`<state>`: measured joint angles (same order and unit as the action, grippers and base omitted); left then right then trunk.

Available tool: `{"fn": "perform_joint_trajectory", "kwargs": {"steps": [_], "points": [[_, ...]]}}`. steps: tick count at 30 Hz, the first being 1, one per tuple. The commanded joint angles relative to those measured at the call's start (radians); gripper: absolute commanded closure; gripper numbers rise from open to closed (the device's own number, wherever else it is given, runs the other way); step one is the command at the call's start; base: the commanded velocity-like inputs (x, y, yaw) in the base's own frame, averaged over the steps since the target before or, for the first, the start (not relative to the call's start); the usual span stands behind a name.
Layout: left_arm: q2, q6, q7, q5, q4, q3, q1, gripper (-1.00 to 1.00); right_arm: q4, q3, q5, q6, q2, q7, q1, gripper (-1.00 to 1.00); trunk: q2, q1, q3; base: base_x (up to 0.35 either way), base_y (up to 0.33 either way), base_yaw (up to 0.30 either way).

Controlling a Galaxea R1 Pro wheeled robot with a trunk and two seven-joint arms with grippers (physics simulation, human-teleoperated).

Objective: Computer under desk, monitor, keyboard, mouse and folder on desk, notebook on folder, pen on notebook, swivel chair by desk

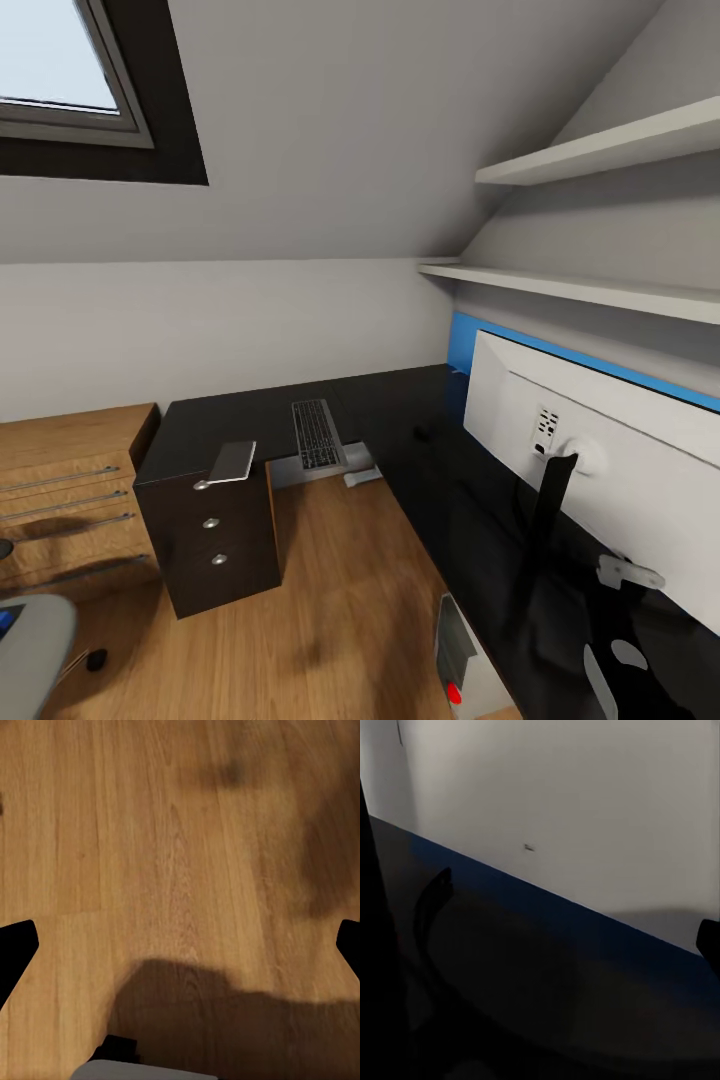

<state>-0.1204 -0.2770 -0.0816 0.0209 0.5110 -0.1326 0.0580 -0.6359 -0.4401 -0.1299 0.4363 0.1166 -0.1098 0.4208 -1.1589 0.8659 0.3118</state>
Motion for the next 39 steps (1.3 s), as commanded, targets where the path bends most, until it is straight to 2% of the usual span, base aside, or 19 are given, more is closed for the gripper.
{"fn": "perform_joint_trajectory", "kwargs": {"steps": [1, 7, 13, 22, 29, 39], "points": [[-0.001, -0.001, 0.0, 0.002, 0.001, -0.002, 0.0, -1.0, 0.001, -0.002, -0.01, 0.002, 0.0, -0.007, 0.001, -1.0, -0.001, 0.0, 0.001, 0.0, 0.0, 0.0], [-0.001, -0.001, 0.0, 0.002, 0.001, -0.002, 0.0, -1.0, 0.001, -0.002, -0.01, 0.004, -0.001, -0.007, 0.001, -1.0, -0.001, 0.0, 0.001, -0.048, 0.0, 0.0], [-0.001, -0.001, 0.0, 0.002, 0.001, -0.002, 0.0, -1.0, 0.001, -0.001, -0.01, 0.004, -0.001, -0.007, 0.001, -1.0, -0.001, 0.0, 0.001, -0.251, -0.018, 0.0], [-0.001, -0.001, 0.0, 0.002, 0.001, -0.002, 0.0, -1.0, 0.001, 0.0, -0.01, 0.005, -0.002, -0.007, 0.001, -1.0, -0.001, 0.0, 0.001, -0.227, -0.174, 0.0], [-0.001, -0.001, 0.0, 0.003, 0.001, -0.003, 0.0, -1.0, 0.001, 0.001, -0.01, 0.007, 0.0, 0.013, 0.001, -1.0, -0.001, 0.0, 0.001, -0.035, -0.221, 0.0], [-0.001, -0.001, 0.0, 0.004, 0.001, -0.004, 0.0, -1.0, -0.009, 0.002, -0.01, 0.008, -0.005, 0.044, 0.001, -1.0, -0.001, 0.0, 0.001, -0.003, -0.039, -0.007]]}}
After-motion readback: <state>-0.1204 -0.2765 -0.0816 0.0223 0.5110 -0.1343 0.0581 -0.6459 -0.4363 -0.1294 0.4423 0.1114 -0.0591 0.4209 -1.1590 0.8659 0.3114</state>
